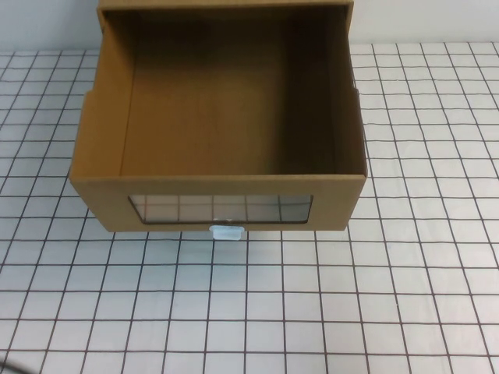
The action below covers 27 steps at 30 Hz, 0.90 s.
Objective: Open the shoe box
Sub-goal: 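Pull the top drawer of the cardboard box fully open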
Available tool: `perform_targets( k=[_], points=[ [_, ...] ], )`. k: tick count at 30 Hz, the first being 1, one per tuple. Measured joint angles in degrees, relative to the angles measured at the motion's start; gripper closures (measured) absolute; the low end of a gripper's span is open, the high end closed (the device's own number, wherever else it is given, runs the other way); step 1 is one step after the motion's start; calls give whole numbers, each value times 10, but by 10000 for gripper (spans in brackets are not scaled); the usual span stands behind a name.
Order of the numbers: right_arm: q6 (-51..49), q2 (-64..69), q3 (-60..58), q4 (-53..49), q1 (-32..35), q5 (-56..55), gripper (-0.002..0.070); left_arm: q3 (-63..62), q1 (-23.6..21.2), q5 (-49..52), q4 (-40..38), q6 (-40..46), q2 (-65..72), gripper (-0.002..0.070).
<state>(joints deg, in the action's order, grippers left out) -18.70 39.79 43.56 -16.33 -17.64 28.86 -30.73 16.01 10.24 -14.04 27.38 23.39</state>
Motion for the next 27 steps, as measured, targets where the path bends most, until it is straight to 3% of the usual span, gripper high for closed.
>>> perform_targets(
  k=[7,14,27],
  points=[
    [-37,-92,-146,2,0,-142,689,179,0,-22,-4,-53,-148,677],
    [-40,-106,-197,47,0,-182,689,309,0,-48,-4,-142,-184,677],
    [-40,-106,-219,52,0,-252,689,322,0,-6,-4,-176,-184,677]
  ],
)
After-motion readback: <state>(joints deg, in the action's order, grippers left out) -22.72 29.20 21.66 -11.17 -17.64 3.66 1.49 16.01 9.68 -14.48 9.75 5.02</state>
